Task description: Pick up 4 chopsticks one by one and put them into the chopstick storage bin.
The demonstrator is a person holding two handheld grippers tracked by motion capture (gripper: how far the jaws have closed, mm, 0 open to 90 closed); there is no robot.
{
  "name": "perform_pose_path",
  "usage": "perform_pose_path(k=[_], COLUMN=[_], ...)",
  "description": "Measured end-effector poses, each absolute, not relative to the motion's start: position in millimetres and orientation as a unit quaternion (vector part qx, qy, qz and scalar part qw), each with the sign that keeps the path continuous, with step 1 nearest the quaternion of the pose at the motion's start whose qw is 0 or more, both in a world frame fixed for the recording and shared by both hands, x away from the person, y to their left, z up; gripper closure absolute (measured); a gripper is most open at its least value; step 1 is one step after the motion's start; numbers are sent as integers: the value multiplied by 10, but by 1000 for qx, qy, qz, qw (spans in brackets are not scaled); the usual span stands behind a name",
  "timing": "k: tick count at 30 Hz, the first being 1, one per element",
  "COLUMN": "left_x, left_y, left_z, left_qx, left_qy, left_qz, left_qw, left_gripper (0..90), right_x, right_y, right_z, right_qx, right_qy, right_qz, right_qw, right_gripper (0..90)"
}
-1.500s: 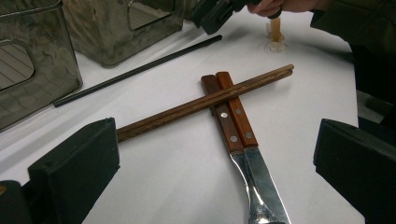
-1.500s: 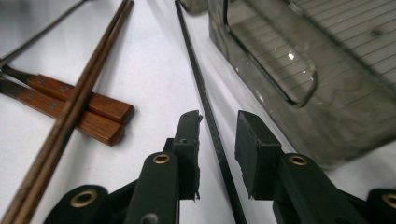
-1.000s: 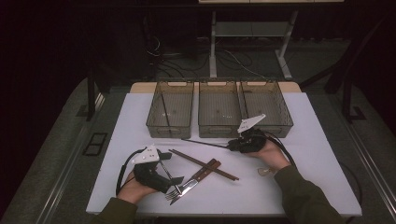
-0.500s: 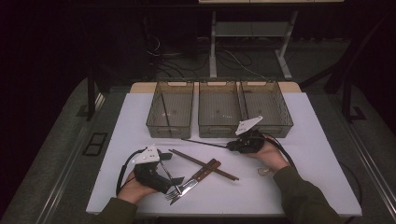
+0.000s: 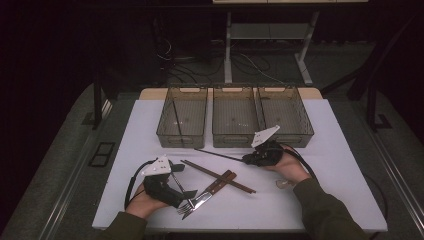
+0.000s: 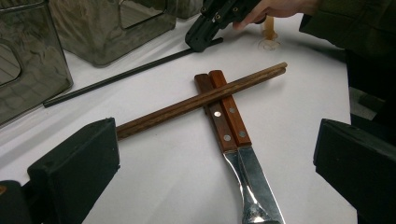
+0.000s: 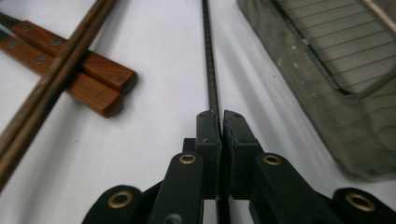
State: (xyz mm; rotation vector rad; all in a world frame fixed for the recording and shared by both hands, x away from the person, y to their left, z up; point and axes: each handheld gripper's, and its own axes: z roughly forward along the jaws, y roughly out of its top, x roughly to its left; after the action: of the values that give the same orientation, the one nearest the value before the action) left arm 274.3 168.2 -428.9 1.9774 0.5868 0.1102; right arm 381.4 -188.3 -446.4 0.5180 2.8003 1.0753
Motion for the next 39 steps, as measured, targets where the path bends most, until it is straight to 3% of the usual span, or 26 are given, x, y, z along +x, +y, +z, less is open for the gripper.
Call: perform_pose_path(k=[39], left_x=[2745], left_y=[1685], left_z=[-4291], left_qx=[824], left_qy=[245], left_qz=[48], left_qw=[509], left_gripper=[0], right_x=[3667], right_y=[-2294], right_z=[-3919], right_qx=[214], right_qy=[853], right_qz=[474], right_qw=[33], right_gripper=[858])
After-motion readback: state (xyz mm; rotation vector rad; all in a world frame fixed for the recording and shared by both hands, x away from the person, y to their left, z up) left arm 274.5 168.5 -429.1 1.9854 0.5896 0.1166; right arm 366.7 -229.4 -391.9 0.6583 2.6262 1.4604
